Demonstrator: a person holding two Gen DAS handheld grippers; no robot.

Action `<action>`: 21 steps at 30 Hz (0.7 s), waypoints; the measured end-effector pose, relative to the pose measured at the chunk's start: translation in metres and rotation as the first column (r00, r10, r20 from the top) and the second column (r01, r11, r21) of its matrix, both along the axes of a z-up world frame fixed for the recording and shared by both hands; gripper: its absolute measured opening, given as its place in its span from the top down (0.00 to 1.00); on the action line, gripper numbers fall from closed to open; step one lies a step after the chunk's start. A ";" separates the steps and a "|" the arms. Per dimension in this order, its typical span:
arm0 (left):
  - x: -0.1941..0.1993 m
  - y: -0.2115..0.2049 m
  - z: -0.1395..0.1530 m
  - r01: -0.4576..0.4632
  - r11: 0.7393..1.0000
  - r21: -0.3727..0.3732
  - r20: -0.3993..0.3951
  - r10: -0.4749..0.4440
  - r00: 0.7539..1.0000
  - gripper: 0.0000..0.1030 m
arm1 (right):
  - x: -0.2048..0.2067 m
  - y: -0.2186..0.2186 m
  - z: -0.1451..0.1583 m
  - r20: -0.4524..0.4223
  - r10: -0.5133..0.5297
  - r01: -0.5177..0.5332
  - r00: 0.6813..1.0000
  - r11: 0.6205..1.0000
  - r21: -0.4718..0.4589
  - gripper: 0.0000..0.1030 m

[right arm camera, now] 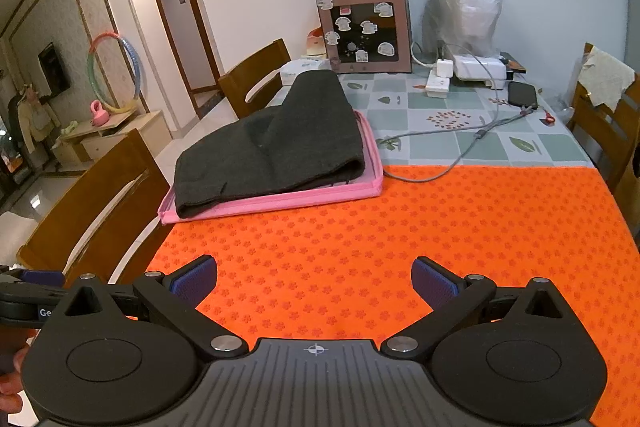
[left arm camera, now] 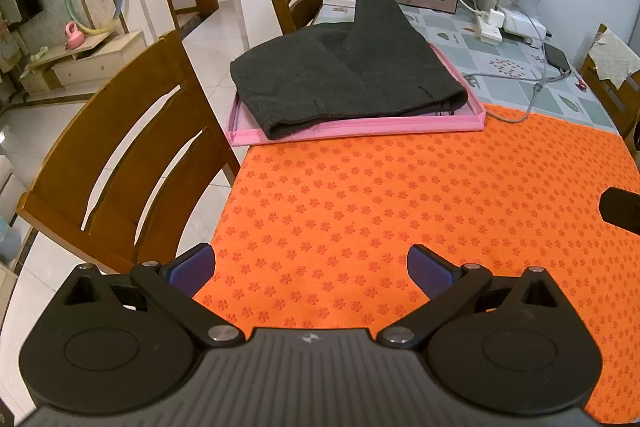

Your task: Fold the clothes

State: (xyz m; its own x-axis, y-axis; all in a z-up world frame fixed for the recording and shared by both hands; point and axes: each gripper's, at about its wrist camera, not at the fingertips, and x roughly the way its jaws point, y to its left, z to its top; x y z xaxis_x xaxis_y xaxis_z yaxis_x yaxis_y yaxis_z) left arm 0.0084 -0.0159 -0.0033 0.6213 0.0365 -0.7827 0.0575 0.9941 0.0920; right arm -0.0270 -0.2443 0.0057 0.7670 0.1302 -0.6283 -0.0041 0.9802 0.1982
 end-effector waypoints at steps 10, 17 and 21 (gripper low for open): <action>-0.001 0.000 0.000 -0.004 1.000 -0.002 0.001 0.004 1.000 0.00 | -0.003 -0.003 -0.001 -0.004 -0.015 0.015 1.000 1.000 0.009 0.00; -0.001 0.000 0.000 -0.007 1.000 -0.003 -0.003 0.007 1.000 0.00 | -0.004 -0.004 -0.001 -0.005 -0.019 0.019 1.000 1.000 0.011 0.00; -0.001 0.000 0.000 -0.003 1.000 -0.002 -0.004 0.003 1.000 0.00 | -0.004 -0.005 -0.003 -0.011 -0.025 0.026 1.000 1.000 0.018 0.00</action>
State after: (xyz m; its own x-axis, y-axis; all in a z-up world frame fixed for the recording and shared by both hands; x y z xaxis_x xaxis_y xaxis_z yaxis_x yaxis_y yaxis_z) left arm 0.0070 -0.0164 -0.0037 0.6179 0.0375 -0.7854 0.0544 0.9944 0.0903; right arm -0.0310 -0.2492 0.0032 0.7635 0.1220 -0.6342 0.0231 0.9762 0.2156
